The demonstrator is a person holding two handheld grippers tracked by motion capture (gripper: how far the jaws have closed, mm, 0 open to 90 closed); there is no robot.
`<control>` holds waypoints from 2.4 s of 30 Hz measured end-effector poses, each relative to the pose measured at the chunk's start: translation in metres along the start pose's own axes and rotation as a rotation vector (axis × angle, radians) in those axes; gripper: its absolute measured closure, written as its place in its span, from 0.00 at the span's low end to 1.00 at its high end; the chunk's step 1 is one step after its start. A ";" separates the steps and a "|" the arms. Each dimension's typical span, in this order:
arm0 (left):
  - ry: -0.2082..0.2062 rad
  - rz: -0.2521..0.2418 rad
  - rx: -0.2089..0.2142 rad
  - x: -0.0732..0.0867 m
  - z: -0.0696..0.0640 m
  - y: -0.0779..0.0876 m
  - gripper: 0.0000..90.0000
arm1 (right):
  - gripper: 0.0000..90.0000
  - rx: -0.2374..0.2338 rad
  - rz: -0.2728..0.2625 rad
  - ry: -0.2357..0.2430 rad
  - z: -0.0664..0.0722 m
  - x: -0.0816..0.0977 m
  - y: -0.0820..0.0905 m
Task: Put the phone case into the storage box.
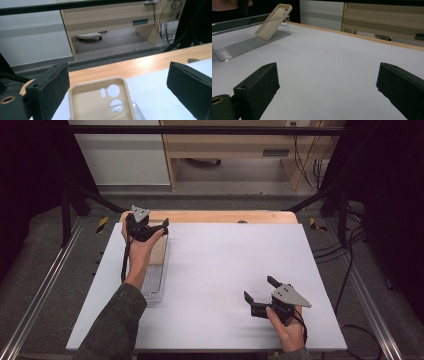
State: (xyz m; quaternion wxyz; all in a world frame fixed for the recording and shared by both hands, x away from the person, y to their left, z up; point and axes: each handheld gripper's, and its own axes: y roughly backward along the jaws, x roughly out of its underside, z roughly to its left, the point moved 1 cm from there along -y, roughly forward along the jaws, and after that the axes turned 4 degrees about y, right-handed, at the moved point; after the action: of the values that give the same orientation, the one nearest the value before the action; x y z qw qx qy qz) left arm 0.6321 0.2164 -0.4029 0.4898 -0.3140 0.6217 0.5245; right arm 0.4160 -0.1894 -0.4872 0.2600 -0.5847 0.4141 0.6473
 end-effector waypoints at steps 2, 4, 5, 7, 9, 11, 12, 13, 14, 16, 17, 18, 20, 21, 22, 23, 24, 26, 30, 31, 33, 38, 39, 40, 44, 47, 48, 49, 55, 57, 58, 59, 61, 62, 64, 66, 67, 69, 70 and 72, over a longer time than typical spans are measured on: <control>-0.002 0.004 0.007 0.001 -0.001 0.002 0.04 | 0.05 0.002 0.001 -0.001 0.001 0.000 0.000; -0.007 0.007 0.015 0.001 -0.002 0.004 0.04 | 0.05 0.002 -0.001 0.000 0.001 0.000 0.001; -0.011 0.004 0.023 0.001 -0.003 0.006 0.04 | 0.05 0.002 -0.002 0.000 0.001 0.000 0.000; -0.015 0.009 0.030 0.002 -0.003 0.007 0.03 | 0.05 0.001 0.001 0.005 0.001 0.000 0.000; -0.021 0.015 0.035 0.004 -0.004 0.008 0.03 | 0.05 0.001 0.000 0.005 0.002 -0.001 0.000; -0.023 0.021 0.041 0.005 -0.005 0.009 0.03 | 0.05 0.001 0.001 0.006 0.002 0.000 0.000; -0.025 0.025 0.042 0.006 -0.005 0.009 0.03 | 0.05 0.002 0.001 0.007 0.002 0.000 0.000; -0.034 0.024 0.042 0.006 -0.005 0.010 0.03 | 0.05 0.002 0.000 0.006 0.002 -0.001 0.000; -0.044 0.024 0.042 0.006 -0.005 0.011 0.03 | 0.05 0.001 -0.001 0.005 0.002 -0.001 0.000; -0.060 0.023 0.045 0.005 -0.006 0.012 0.03 | 0.05 0.001 0.002 0.008 0.002 0.000 0.000; -0.067 0.023 0.047 0.005 -0.007 0.013 0.03 | 0.05 0.001 0.003 0.008 0.002 0.000 0.000; -0.073 0.021 0.047 0.004 -0.007 0.013 0.03 | 0.05 0.001 0.002 0.007 0.002 0.000 0.000; -0.093 0.019 0.046 0.004 -0.008 0.015 0.04 | 0.05 0.001 0.002 0.009 0.002 -0.001 0.000; -0.102 0.018 0.044 0.003 -0.008 0.016 0.04 | 0.05 0.001 0.002 0.010 0.003 -0.001 0.000; -0.108 0.017 0.044 0.003 -0.009 0.017 0.04 | 0.05 0.001 0.002 0.010 0.003 -0.001 0.000; -0.115 0.019 0.045 0.003 -0.009 0.018 0.04 | 0.05 0.001 0.002 0.010 0.003 -0.001 0.000; -0.120 0.023 0.045 0.003 -0.010 0.018 0.04 | 0.05 0.001 0.002 0.009 0.003 0.000 0.000; -0.128 0.023 0.046 0.003 -0.011 0.020 0.04 | 0.05 0.003 0.000 0.007 0.003 -0.001 0.001; -0.177 0.017 0.049 0.001 -0.017 0.027 0.04 | 0.05 0.003 0.000 0.006 0.003 -0.001 0.000; -0.186 0.015 0.050 0.001 -0.018 0.028 0.04 | 0.05 0.004 -0.002 0.007 0.003 -0.001 0.000; -0.203 0.013 0.053 0.001 -0.021 0.031 0.04 | 0.05 0.004 -0.001 0.007 0.003 -0.001 0.001; -0.247 -0.001 0.065 0.001 -0.027 0.037 0.05 | 0.05 0.009 -0.003 0.003 0.004 -0.001 0.001; -0.250 0.004 0.070 0.001 -0.030 0.040 0.05 | 0.05 0.009 -0.005 0.001 0.004 -0.001 0.001; -0.262 -0.001 0.073 0.000 -0.032 0.042 0.05 | 0.05 0.009 -0.005 0.001 0.005 -0.001 0.001; -0.288 -0.009 0.087 -0.001 -0.038 0.048 0.05 | 0.05 0.007 -0.003 0.003 0.006 -0.001 0.000; -0.307 -0.010 0.102 -0.001 -0.043 0.054 0.05 | 0.05 0.009 -0.005 -0.002 0.006 -0.001 -0.001; -0.308 -0.010 0.105 -0.001 -0.044 0.055 0.05 | 0.05 0.009 -0.009 -0.008 0.007 -0.002 -0.001; -0.311 -0.012 0.112 -0.001 -0.046 0.059 0.04 | 0.05 0.008 -0.011 -0.008 0.008 -0.002 -0.002; -0.336 -0.016 0.132 0.002 -0.056 0.076 0.03 | 0.04 0.009 -0.011 0.002 0.009 -0.003 -0.001; -0.347 -0.017 0.140 0.002 -0.060 0.081 0.03 | 0.04 0.010 -0.013 -0.002 0.008 -0.003 -0.001; -0.351 -0.018 0.140 0.002 -0.061 0.083 0.03 | 0.04 0.010 -0.010 0.000 0.008 -0.002 -0.001; -0.357 -0.020 0.147 0.002 -0.064 0.086 0.03 | 0.04 0.010 -0.010 0.000 0.008 -0.002 -0.001; -0.369 -0.025 0.149 0.001 -0.068 0.091 0.03 | 0.04 0.010 -0.013 -0.002 0.008 -0.003 -0.001; -0.371 -0.028 0.150 0.001 -0.069 0.093 0.03 | 0.04 0.009 -0.012 -0.001 0.008 -0.003 -0.001; -0.374 -0.028 0.156 0.002 -0.073 0.097 0.03 | 0.04 0.008 -0.011 0.001 0.009 -0.003 -0.001; -0.376 -0.027 0.167 0.004 -0.077 0.102 0.03 | 0.04 0.009 -0.010 0.002 0.008 -0.003 -0.001; -0.380 -0.028 0.171 0.005 -0.078 0.103 0.03 | 0.04 0.010 -0.011 0.000 0.008 -0.003 0.000; -0.399 -0.023 0.178 0.007 -0.082 0.106 0.03 | 0.04 0.010 -0.011 0.000 0.008 -0.003 0.000; -0.406 -0.021 0.181 0.008 -0.083 0.107 0.03 | 0.04 0.009 -0.010 0.000 0.008 -0.003 -0.001; -0.416 -0.017 0.189 0.011 -0.085 0.110 0.03 | 0.04 0.008 -0.009 0.002 0.009 -0.002 -0.001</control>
State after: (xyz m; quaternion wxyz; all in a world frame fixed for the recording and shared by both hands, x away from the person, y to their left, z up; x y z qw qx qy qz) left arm 0.5055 0.1635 -0.3779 0.6392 -0.1570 0.5510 0.5131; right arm 0.4126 -0.1811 -0.4853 0.2650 -0.5863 0.4142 0.6438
